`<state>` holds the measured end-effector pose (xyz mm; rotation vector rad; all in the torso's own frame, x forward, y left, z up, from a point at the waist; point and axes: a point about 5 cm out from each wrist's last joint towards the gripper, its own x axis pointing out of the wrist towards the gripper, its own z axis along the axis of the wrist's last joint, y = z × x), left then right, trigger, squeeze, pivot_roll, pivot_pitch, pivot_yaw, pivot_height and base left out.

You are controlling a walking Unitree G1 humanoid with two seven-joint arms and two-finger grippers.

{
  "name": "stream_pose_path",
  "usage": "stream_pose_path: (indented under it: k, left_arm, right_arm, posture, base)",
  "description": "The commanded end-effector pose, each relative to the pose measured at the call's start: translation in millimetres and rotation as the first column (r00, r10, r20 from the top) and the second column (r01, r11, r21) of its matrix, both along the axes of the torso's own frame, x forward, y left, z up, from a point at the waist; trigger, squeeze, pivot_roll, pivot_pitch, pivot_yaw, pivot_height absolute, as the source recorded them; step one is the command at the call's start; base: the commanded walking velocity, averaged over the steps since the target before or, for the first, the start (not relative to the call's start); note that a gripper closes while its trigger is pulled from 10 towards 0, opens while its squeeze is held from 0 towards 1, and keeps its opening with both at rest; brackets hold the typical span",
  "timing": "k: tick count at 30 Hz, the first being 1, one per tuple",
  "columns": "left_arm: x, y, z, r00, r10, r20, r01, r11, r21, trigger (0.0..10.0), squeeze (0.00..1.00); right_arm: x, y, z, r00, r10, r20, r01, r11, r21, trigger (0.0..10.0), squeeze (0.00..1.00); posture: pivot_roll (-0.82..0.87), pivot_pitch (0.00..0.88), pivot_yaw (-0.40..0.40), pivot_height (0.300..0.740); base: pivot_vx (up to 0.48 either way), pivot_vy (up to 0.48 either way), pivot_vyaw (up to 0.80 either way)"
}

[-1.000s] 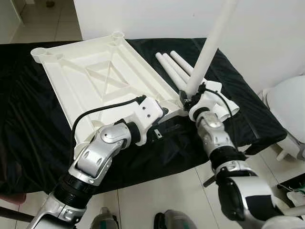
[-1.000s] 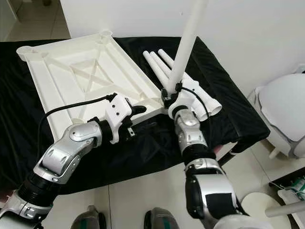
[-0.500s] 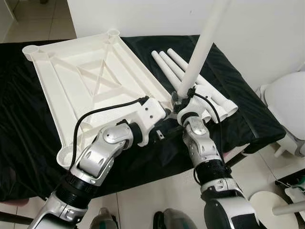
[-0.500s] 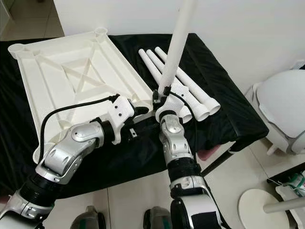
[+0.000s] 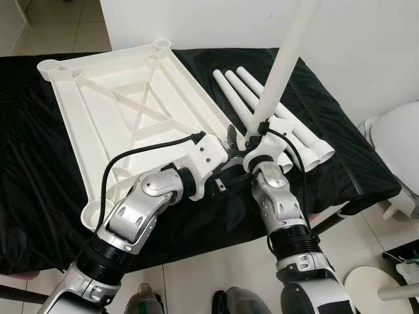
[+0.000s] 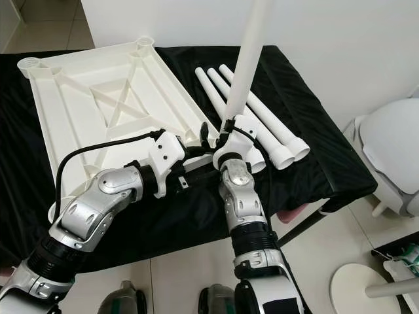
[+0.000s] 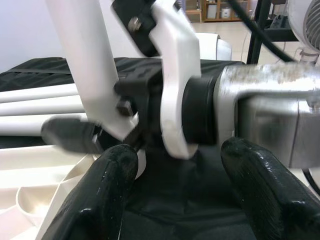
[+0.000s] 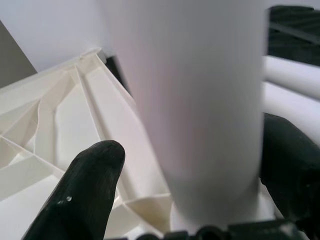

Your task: Building children table

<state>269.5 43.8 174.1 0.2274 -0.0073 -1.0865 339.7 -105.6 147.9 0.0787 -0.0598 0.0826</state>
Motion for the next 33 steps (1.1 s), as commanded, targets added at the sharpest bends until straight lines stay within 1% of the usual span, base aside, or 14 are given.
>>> stream_pose_path:
  k: [1,2,3,4,5,7,10,15,16,18,20,24,32,33]
  left_arm:
    - [-0.5,-3.0,-1,1.0,-0.019,0.002,0.019,1.0,0.016,10.0,0.0]
    - [-0.2,-2.9,-1,1.0,-0.016,0.003,0.016,1.0,0.016,10.0,0.0]
    - [0.2,-2.7,-1,1.0,-0.013,0.003,0.013,1.0,0.016,10.0,0.0]
    - [0.2,-2.7,-1,1.0,-0.013,0.003,0.013,1.0,0.016,10.0,0.0]
    - [1.1,-2.0,-2,1.0,-0.003,0.004,0.003,1.0,0.02,10.0,0.0]
    - [5.3,1.2,-5,0.999,0.033,0.004,-0.034,0.998,0.044,10.0,0.0]
    - [5.8,1.5,-5,0.999,0.038,0.003,-0.038,0.998,0.045,10.0,0.0]
    - [11.0,4.2,-8,0.997,0.075,-0.007,-0.075,0.996,0.057,10.0,0.0]
    - [11.0,4.2,-8,0.997,0.075,-0.007,-0.075,0.996,0.057,10.0,0.0]
    - [10.3,4.5,-8,0.998,0.069,-0.007,-0.068,0.996,0.058,10.0,0.0]
    - [9.7,4.8,-8,0.998,0.067,-0.007,-0.066,0.996,0.059,10.0,0.0]
    - [7.7,7.5,-7,0.998,0.057,-0.006,-0.057,0.996,0.063,10.0,0.0]
    - [6.9,9.6,-7,0.998,0.062,-0.006,-0.062,0.996,0.066,10.0,0.0]
    - [6.4,9.7,-7,0.998,0.063,-0.006,-0.062,0.996,0.065,10.0,0.0]
  right_arm:
    - [-0.9,-1.0,1,1.0,0.004,0.012,-0.004,1.0,0.002,10.0,1.0]
    - [0.3,-3.0,2,1.0,0.027,0.015,-0.027,1.0,-0.004,10.0,1.0]
    - [1.1,-4.3,3,0.998,0.06,0.021,-0.06,0.998,-0.004,10.0,0.0]
    - [1.1,-4.3,3,0.998,0.06,0.021,-0.06,0.998,-0.004,10.0,0.0]
    - [2.2,-6.8,4,0.995,0.099,0.024,-0.099,0.995,-0.007,10.0,0.0]
    - [4.4,-11.8,6,0.975,0.218,0.037,-0.217,0.976,-0.029,10.0,0.0]
    - [5.4,-14.8,6,0.967,0.251,0.035,-0.249,0.967,-0.052,10.0,0.0]
    - [10.1,-33.5,5,0.925,0.38,0.006,-0.374,0.914,-0.158,10.0,0.0]
    - [10.1,-33.5,5,0.925,0.38,0.006,-0.374,0.914,-0.158,10.0,0.0]
    - [10.9,-37.5,4,0.91,0.416,-0.01,-0.41,0.893,-0.184,10.0,0.0]
    - [11.4,-39.5,3,0.904,0.427,-0.018,-0.423,0.886,-0.192,10.0,0.0]
    - [17.2,-52.6,5,0.894,0.447,-0.031,-0.442,0.868,-0.226,10.0,0.0]
    - [27.4,-66.9,15,0.896,0.443,-0.031,-0.435,0.864,-0.253,10.0,0.0]
    - [29.4,-68.7,16,0.892,0.451,-0.034,-0.444,0.858,-0.259,9.6,0.0]
  posture:
    - [-0.05,0.0,-0.037,0.74]
    - [-0.05,0.0,-0.039,0.74]
    - [-0.05,0.0,-0.041,0.74]
    - [-0.05,0.0,-0.041,0.74]
    - [-0.05,0.0,-0.041,0.74]
    - [-0.04,0.0,-0.041,0.74]
    - [-0.04,0.0,-0.041,0.74]
    - [-0.05,0.0,-0.035,0.74]
    - [-0.05,0.0,-0.035,0.74]
    - [-0.05,0.0,-0.033,0.74]
    - [-0.05,0.0,-0.03,0.74]
    - [-0.04,0.0,-0.033,0.74]
    - [-0.02,0.0,-0.04,0.74]
    - [-0.02,0.0,-0.041,0.74]
  base:
    - [0.0,0.0,0.0]
    - [0.0,0.0,0.0]
    - [0.0,0.0,0.0]
    - [0.0,0.0,0.0]
    - [0.0,0.0,0.0]
    - [0.0,0.0,0.0]
    - [0.0,0.0,0.0]
    - [0.0,0.0,0.0]
    - [0.0,0.0,0.0]
    - [0.0,0.0,0.0]
    - [0.0,0.0,0.0]
    - [0.0,0.0,0.0]
    - [0.0,0.0,0.0]
    - [0.0,0.0,0.0]
